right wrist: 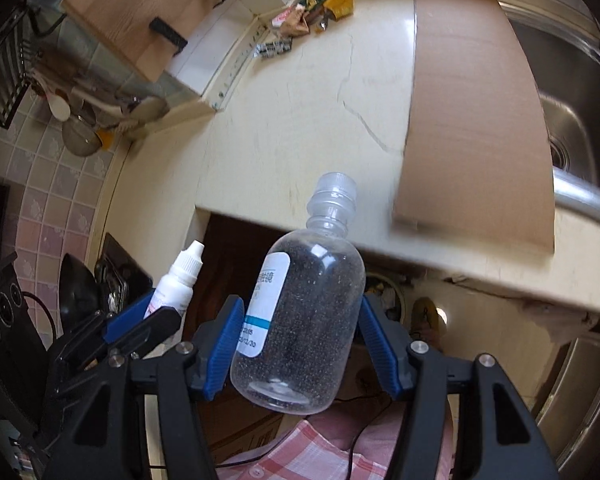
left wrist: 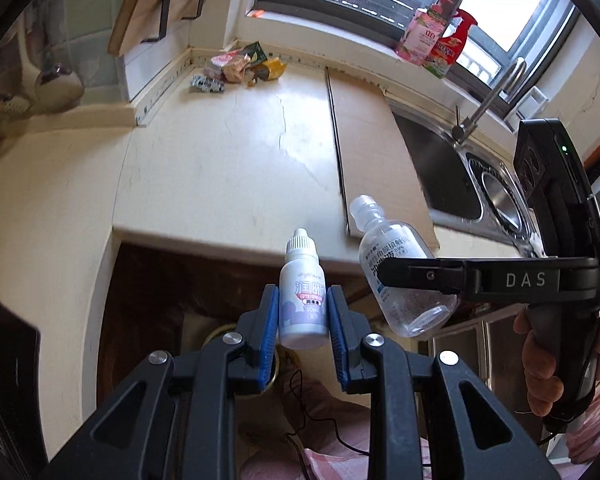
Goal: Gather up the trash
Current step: 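Carry the eye-drop bottle and water bottle down over the trash bin, then open both tools over the bin to drop the two bottles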
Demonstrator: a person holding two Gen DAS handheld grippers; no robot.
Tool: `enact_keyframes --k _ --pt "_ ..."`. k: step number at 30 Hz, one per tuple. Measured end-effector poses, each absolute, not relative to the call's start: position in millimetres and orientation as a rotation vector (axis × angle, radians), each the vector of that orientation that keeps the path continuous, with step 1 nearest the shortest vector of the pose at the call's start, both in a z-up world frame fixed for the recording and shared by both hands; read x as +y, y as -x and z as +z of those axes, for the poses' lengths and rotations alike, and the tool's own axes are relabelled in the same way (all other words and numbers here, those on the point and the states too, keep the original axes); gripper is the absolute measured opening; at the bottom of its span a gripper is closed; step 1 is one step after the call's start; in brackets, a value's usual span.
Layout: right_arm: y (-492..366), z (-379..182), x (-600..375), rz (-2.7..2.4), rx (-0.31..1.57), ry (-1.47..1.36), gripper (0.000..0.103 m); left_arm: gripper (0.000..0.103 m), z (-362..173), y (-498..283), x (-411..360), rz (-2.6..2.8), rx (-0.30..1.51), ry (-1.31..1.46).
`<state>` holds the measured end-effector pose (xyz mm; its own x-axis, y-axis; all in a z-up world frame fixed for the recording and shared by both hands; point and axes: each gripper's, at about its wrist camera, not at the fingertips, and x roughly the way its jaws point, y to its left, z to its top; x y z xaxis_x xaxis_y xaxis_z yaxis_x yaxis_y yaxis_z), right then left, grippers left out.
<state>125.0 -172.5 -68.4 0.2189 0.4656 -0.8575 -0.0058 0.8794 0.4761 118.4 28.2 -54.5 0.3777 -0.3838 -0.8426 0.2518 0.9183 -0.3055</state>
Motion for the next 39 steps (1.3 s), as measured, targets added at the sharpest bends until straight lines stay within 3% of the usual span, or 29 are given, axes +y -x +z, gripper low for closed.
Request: enact_keyframes --k 7,16,30,39 --pt "-72 -119 -143 0.384 1.415 -0.393 0.060 0.022 -97 -72 45 -0.383 1.186 0.130" --pt "-45 -208 -100 0.417 1.508 -0.280 0.060 0.022 -189 -53 62 -0.332 1.308 0.169" --pt "-69 -389 -94 0.323 1.637 -0.315 0.058 0.023 -372 -77 63 -0.247 1.444 0.242" --pt "-96 -473 -85 0.305 1.682 -0.285 0.058 0.024 -455 -87 66 -0.208 1.503 0.211"
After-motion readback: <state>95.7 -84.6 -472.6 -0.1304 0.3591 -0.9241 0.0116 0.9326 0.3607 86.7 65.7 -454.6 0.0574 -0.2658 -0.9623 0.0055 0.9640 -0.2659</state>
